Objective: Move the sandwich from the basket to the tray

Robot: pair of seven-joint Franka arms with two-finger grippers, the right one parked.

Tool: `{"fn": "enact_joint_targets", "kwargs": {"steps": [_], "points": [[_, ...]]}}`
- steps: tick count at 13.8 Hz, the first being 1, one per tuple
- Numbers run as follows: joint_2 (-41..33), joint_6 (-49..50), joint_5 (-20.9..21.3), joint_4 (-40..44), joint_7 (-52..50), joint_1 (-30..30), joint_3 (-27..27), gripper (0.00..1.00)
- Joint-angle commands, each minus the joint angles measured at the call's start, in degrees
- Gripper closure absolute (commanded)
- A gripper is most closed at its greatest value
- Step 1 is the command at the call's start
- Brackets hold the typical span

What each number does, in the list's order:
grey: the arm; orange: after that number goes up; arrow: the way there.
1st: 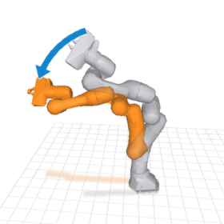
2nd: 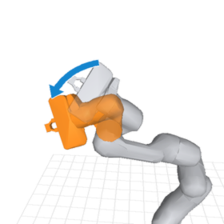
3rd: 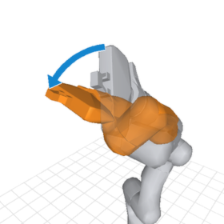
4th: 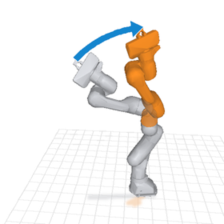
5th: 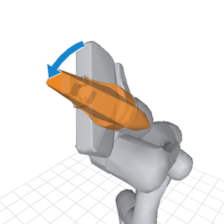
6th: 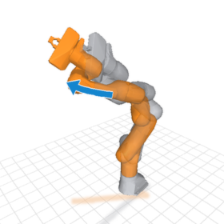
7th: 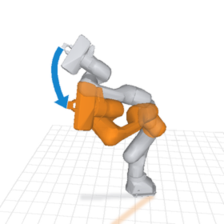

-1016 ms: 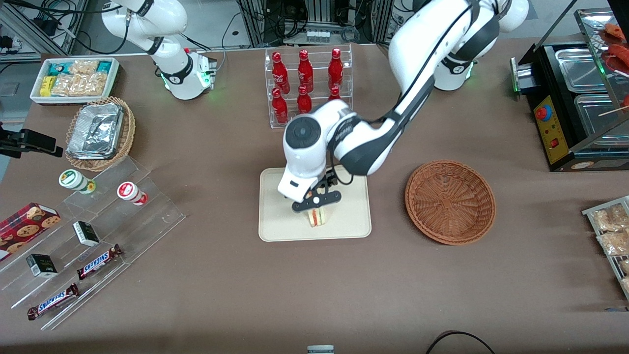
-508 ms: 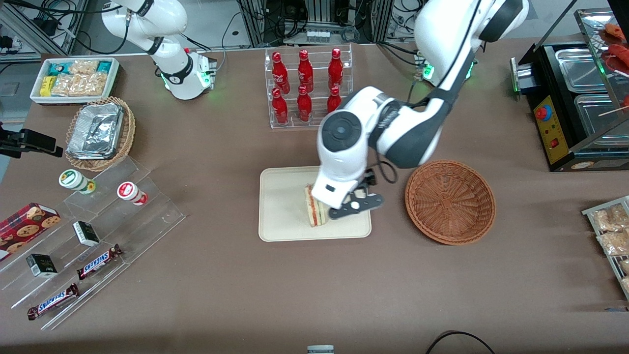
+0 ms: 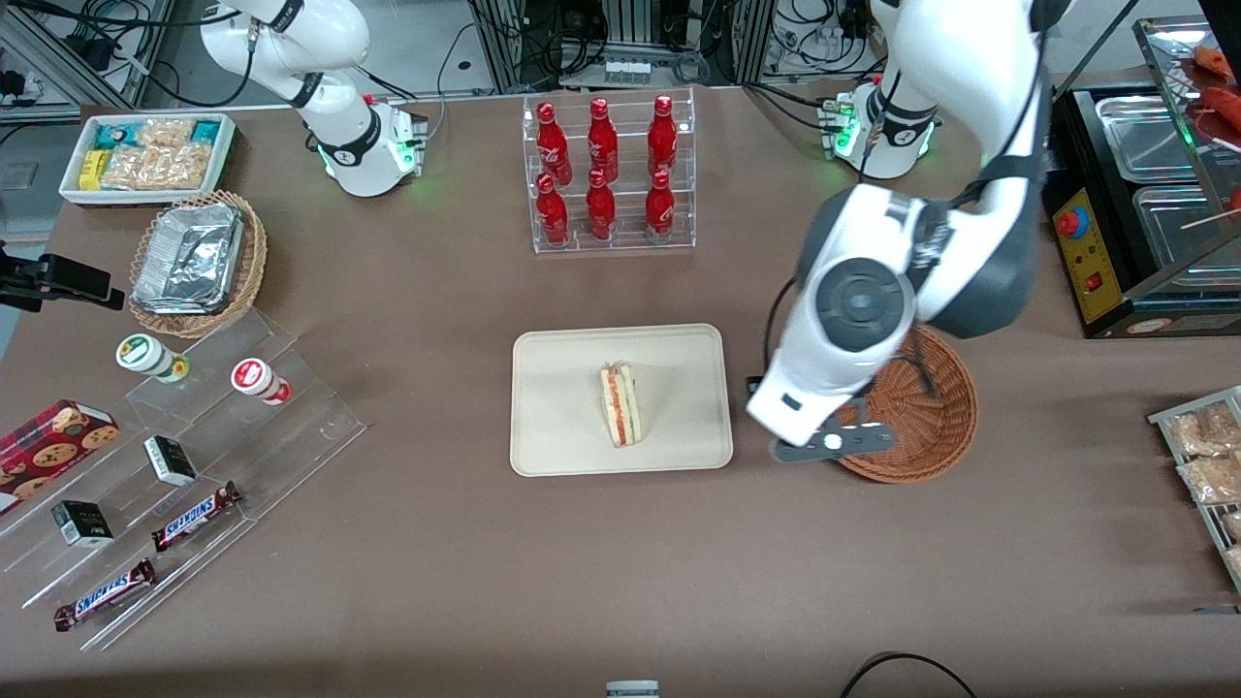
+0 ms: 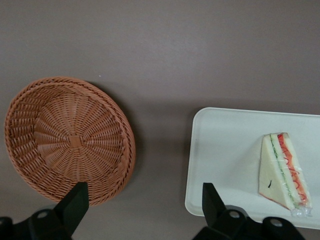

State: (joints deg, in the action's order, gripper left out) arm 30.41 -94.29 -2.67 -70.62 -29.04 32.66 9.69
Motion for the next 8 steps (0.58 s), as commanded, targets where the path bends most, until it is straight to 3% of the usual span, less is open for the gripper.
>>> {"fn": "enact_joint_targets", "kwargs": {"steps": [1,6,8], "points": [[-3.07,-0.02,-1.2,-2.95,1.27,0.91,1.55,0.0],[-9.74,-0.8,-1.29,-9.08,4.94,-1.53,2.44,0.0],[-12.47,-0.1,-0.76,-10.15,7.76,-11.09,-6.74,0.0]]}}
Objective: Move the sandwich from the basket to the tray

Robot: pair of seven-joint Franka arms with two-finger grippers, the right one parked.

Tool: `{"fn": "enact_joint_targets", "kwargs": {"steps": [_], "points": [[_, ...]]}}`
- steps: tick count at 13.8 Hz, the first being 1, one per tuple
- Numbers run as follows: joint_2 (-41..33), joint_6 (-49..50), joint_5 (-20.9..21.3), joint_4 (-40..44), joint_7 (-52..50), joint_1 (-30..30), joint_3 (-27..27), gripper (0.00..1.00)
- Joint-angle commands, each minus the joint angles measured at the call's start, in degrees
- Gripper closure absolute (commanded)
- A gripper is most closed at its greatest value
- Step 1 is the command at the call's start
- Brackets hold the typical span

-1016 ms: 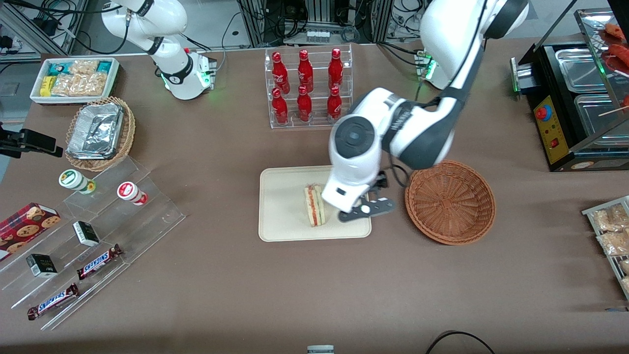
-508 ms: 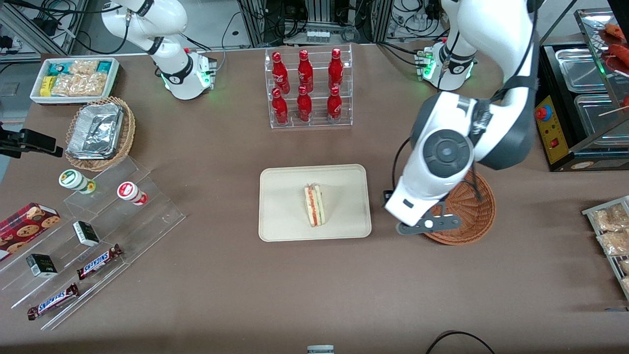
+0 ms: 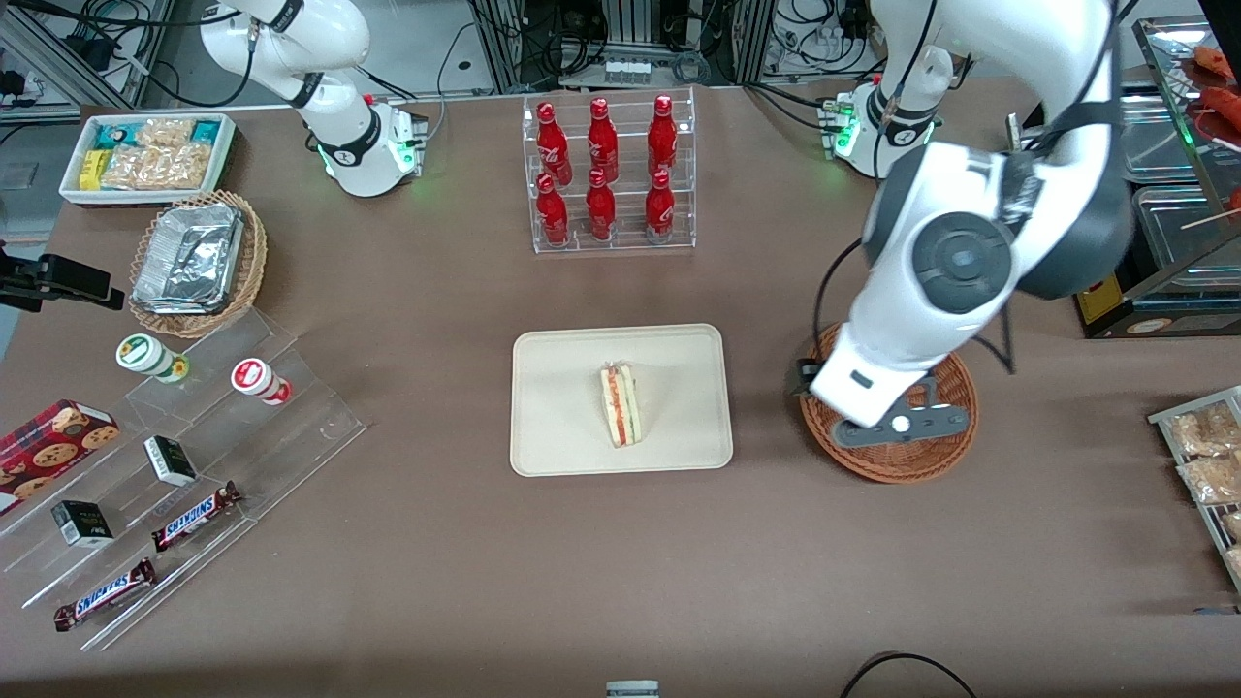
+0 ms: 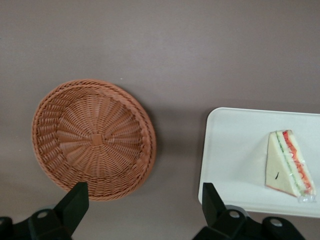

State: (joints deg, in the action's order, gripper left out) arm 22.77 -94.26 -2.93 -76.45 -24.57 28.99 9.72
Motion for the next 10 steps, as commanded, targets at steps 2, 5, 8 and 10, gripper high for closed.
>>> {"fn": "enact_joint_targets", "kwargs": {"steps": [2,5,8,10], "points": [[-7.29,1.62,-0.5,-5.19,8.89,-11.93,-9.09,0.0],[-11.07,5.92,-0.41,-6.25,17.86,-21.14,-14.37,0.0],[-14.24,10.23,-0.5,-7.21,25.08,-27.57,-17.19,0.0],[-17.74,11.29,-0.24,-8.7,28.59,-30.12,-16.93,0.0]]}}
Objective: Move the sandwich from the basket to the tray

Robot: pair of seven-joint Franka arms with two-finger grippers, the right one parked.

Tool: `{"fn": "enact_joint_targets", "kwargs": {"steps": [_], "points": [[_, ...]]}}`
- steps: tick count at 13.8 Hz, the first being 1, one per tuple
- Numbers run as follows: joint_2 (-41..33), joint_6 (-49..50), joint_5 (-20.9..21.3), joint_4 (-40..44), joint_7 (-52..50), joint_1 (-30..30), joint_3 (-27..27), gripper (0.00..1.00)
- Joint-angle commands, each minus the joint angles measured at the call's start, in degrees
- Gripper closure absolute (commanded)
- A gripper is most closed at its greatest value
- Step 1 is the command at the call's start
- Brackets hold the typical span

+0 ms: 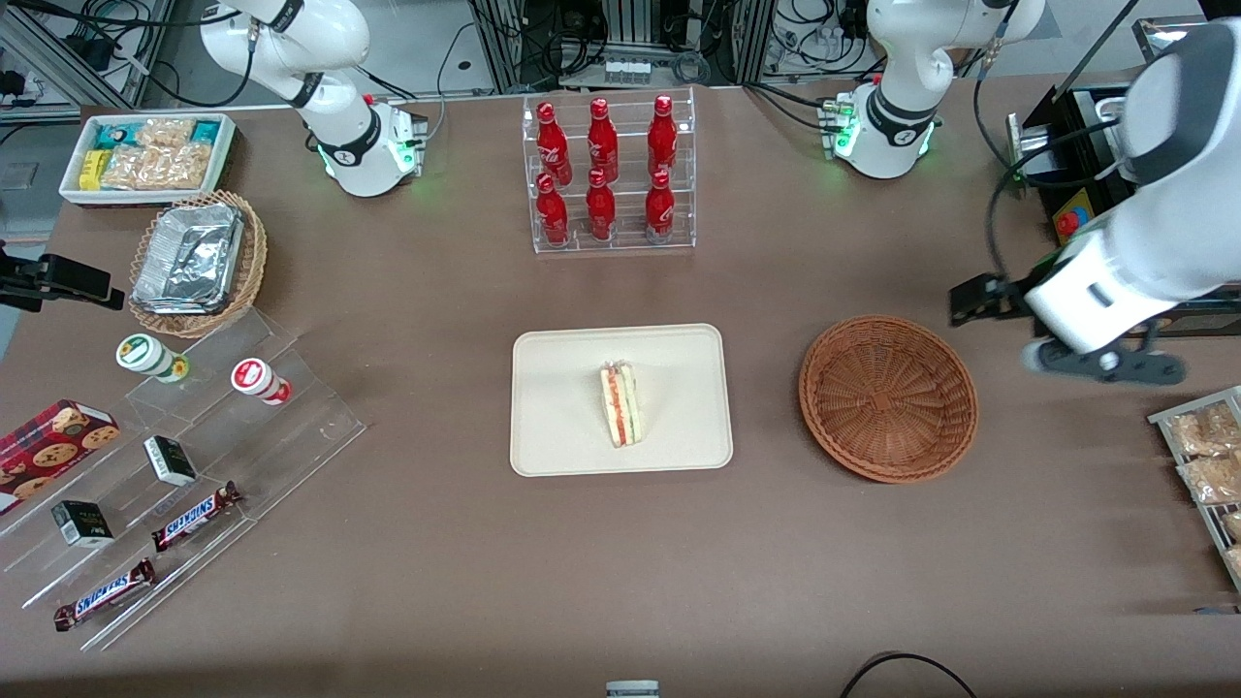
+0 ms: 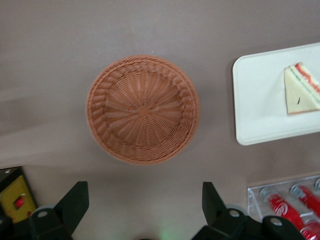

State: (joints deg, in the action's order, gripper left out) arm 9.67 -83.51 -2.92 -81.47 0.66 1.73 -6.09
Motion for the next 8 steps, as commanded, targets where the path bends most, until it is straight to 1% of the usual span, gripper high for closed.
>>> {"fn": "enact_joint_targets", "kwargs": {"steps": [1,3,4,8], "points": [[-6.84,0.54,0.19,-5.0,3.99,-3.57,-0.85,0.0],[-8.26,1.41,3.96,-5.45,3.82,-4.02,-0.85,0.0],[-8.87,1.85,4.5,-5.45,3.48,-4.02,-0.76,0.0],[-10.02,1.25,4.41,-5.81,3.03,-3.93,-0.41,0.0]]}}
